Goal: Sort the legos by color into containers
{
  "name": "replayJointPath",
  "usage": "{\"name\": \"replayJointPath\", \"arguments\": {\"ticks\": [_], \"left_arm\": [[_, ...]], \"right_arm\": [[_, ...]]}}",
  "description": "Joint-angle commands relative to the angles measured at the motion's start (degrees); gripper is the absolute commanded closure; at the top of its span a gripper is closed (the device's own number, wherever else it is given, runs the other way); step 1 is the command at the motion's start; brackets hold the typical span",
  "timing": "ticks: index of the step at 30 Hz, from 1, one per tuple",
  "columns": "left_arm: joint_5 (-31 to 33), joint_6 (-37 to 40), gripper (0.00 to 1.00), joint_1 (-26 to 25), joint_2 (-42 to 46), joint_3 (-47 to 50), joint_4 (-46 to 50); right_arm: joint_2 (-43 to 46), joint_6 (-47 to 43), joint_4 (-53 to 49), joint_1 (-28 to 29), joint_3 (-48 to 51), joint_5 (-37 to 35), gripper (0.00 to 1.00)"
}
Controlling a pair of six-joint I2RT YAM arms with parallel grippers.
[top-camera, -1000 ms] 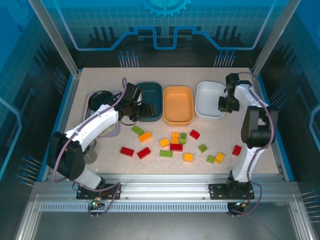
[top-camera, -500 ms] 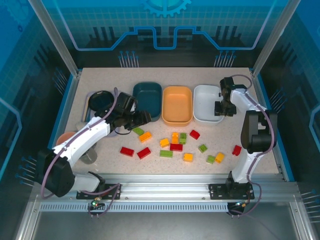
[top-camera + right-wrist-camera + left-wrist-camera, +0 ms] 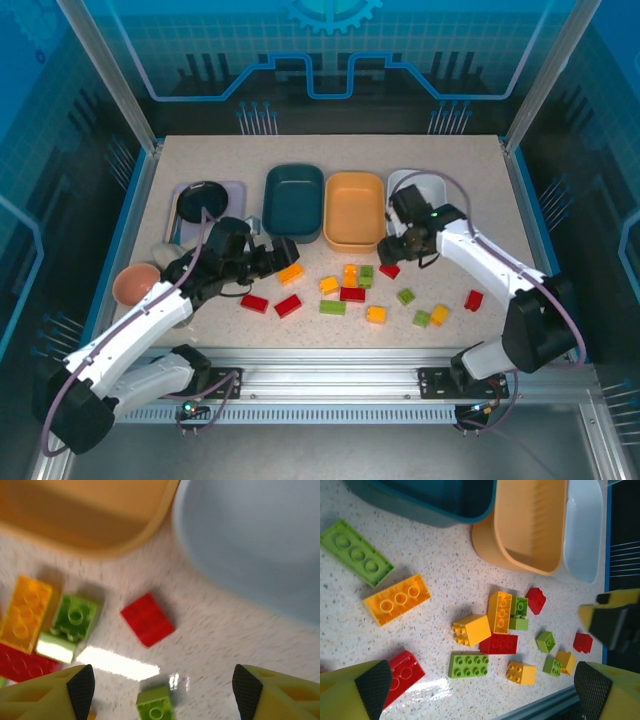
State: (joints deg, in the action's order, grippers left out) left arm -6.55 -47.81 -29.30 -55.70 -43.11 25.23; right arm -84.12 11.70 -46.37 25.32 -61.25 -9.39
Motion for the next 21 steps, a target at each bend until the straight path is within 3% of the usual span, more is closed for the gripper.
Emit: {"name": "replayJointPath", "arguments": {"ticks": [1, 18, 21], "left_arm": [[-0.6, -3.9, 0.02, -0.7, 2.6, 3.3, -3.2], [0.8, -6.0, 0.03, -1.2, 5.4, 5.3, -2.4], [0.9, -6.0, 0.03, -1.3, 5.6, 5.2, -2.2]], "right_arm": [[-3.3, -0.7, 1.4, 0.1, 2.4, 1.9, 0.24], [-20.4, -3.7, 4.3, 0.6, -4.8, 0.0, 0.36], [-22.1, -4.0, 4.5, 0.7, -5.4, 0.1, 0.44]]}}
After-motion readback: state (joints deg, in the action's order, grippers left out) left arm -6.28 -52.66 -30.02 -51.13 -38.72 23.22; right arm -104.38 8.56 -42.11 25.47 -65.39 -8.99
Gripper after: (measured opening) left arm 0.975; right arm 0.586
